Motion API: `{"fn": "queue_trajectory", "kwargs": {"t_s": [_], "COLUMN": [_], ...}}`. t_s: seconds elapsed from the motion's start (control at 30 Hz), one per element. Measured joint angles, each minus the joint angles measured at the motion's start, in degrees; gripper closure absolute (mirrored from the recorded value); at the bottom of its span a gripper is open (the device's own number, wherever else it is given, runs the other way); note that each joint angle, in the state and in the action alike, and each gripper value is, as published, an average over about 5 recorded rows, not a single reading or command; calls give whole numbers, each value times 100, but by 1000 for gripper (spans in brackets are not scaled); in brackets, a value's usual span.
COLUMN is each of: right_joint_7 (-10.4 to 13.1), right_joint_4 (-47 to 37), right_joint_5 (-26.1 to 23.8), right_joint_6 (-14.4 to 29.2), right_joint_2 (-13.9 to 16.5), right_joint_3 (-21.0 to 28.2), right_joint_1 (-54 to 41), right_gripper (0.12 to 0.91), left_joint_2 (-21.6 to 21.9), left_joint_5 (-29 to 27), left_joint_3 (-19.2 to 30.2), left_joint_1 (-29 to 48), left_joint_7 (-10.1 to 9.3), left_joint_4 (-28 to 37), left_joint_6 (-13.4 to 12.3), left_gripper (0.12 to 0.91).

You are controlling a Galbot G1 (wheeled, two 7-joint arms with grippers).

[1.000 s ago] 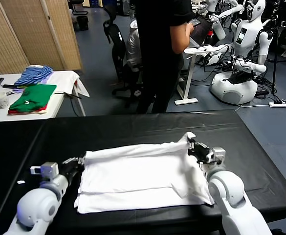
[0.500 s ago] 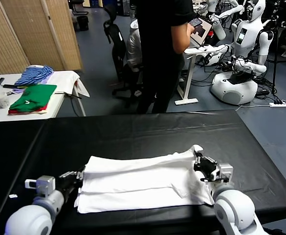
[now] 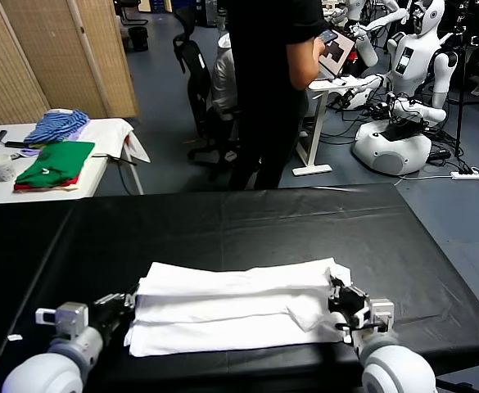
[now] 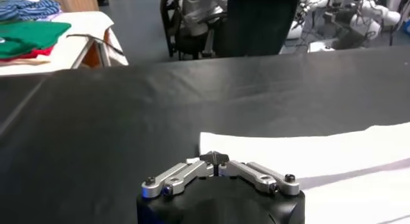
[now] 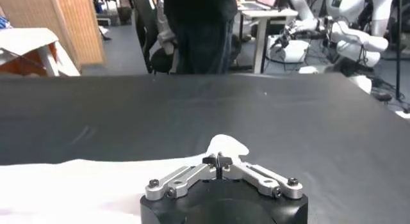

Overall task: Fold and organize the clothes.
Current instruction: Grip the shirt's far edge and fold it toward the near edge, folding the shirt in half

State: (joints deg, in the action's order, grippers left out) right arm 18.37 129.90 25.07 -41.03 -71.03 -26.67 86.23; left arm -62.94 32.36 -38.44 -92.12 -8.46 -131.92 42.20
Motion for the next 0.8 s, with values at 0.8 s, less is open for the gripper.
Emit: {"fn": "queue_trajectory", "kwargs": {"t_s": [0.8], "right_joint_7": [275], "right_joint_4": [-347], "right_joint_5": [11], "right_joint_6": [-116], "right_joint_2": [-137], "right_joint_3": [94], "right_joint_1": [14], "right_gripper": [883], "left_joint_2": [-49], "left_joint_5": [-222], "left_joint_3": [-12], "left_joint_1": [-441], "left_joint_7": [-8], "left_joint_4": [-311], "left_joint_6": [-1], "left_gripper": [884]}}
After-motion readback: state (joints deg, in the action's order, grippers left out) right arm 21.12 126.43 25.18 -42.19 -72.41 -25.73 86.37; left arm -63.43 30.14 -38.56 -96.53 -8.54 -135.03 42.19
